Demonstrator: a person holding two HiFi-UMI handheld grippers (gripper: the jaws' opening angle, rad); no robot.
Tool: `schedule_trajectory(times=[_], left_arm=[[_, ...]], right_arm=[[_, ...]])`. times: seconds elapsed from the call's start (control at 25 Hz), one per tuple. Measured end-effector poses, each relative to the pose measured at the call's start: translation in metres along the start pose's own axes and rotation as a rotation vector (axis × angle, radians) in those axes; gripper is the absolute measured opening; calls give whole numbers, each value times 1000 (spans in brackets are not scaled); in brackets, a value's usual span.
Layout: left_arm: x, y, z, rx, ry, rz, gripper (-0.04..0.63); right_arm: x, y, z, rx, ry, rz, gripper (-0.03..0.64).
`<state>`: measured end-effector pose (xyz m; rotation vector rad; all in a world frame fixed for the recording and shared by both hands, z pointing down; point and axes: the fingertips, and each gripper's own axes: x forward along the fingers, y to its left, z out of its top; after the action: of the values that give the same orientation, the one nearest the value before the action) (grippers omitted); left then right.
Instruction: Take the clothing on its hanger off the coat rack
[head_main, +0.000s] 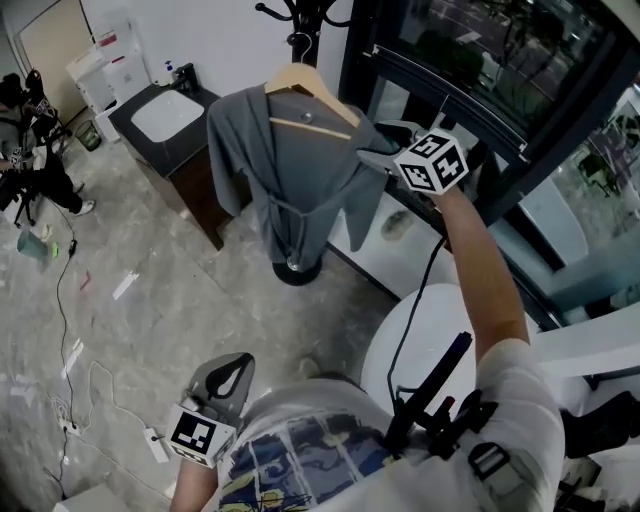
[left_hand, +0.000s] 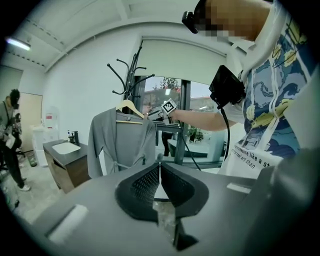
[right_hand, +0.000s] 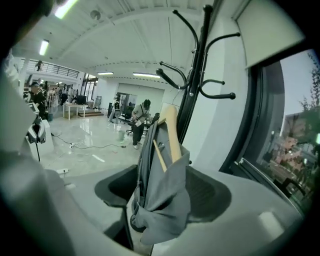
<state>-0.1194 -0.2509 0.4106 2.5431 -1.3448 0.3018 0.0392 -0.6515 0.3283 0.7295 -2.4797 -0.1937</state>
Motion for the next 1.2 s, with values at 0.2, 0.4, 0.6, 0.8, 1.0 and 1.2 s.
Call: schedule_trajectory(times=[0.2, 0.4, 0.6, 0.8, 1.0, 1.2], left_arm=[[11, 13, -1, 6, 23, 27, 8], [16, 19, 3, 0, 37, 46, 8], [15, 22, 2, -4, 41, 52, 8], [8, 23, -2, -3, 36, 62, 8], [-10, 22, -10, 1, 23, 56, 8], [-34, 20, -12, -14, 9, 58, 8]], right_arm=[[42, -30, 6, 24, 48, 109, 328], [76, -26, 6, 65, 98, 251, 327], [87, -12, 16, 20, 77, 283, 20], [82, -9, 14, 21, 69, 245, 8], [66, -2, 19, 37, 65, 211, 6], [35, 5, 37, 19, 71, 164, 6]])
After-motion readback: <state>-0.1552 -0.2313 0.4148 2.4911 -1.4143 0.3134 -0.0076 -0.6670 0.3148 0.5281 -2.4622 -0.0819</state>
